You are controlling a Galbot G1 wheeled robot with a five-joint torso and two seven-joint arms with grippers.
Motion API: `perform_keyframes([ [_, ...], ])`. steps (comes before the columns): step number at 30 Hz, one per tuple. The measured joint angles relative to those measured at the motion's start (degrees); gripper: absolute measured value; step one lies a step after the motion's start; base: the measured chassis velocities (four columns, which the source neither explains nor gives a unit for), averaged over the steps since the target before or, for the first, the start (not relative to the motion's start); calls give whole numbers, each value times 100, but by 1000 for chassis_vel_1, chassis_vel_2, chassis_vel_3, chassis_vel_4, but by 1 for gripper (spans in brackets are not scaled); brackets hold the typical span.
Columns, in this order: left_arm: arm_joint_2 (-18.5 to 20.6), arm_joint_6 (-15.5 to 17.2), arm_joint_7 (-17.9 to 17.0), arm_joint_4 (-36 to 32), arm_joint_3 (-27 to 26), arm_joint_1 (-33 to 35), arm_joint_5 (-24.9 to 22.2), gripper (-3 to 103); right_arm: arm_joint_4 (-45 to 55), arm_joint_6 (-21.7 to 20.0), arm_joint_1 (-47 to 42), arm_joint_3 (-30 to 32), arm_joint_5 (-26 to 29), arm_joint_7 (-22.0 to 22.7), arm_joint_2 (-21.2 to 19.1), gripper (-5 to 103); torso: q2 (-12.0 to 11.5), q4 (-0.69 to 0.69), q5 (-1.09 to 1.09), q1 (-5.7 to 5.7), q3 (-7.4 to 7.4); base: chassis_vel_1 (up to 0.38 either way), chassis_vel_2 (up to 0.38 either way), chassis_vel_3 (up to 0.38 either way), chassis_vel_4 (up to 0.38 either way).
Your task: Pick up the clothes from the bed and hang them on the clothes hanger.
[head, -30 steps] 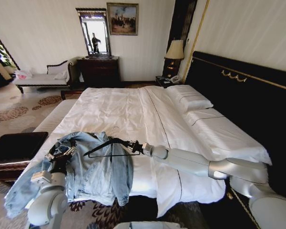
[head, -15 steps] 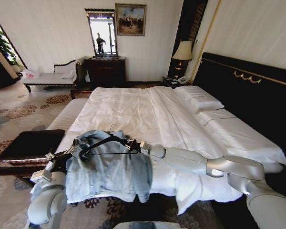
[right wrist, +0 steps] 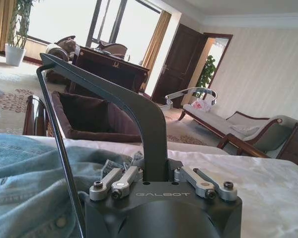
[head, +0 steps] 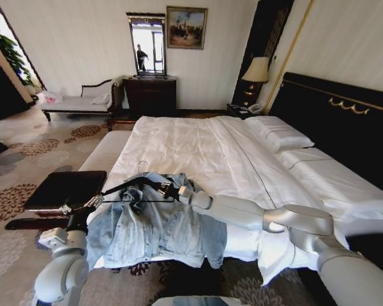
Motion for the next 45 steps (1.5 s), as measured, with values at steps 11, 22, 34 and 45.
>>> perform_keyframes([
  [11, 7, -9, 1, -51, -66, 60, -11, 100, -733, -858, 183, -135, -238, 689, 540, 22, 0, 4, -7, 0, -1, -30, -26, 6, 8],
  [22, 20, -21, 2, -65, -136, 75, -68, 100, -1753, -1059, 408, -172, -569, 1139, 992, 22, 0, 0, -5, 2, 0, 0, 0, 0, 0],
  [34, 34, -27, 2, -15, -169, 40, -127, 100, -1884, -1144, 472, -261, -945, 1069, 741, 22, 0, 0, -5, 1, -1, 0, 0, 0, 0],
  [45, 8, -58, 3, 20, -215, 62, -132, 100, -2731, -1044, 409, -149, -1638, 892, 1006, 22, 0, 0, -5, 1, -1, 0, 0, 0, 0],
])
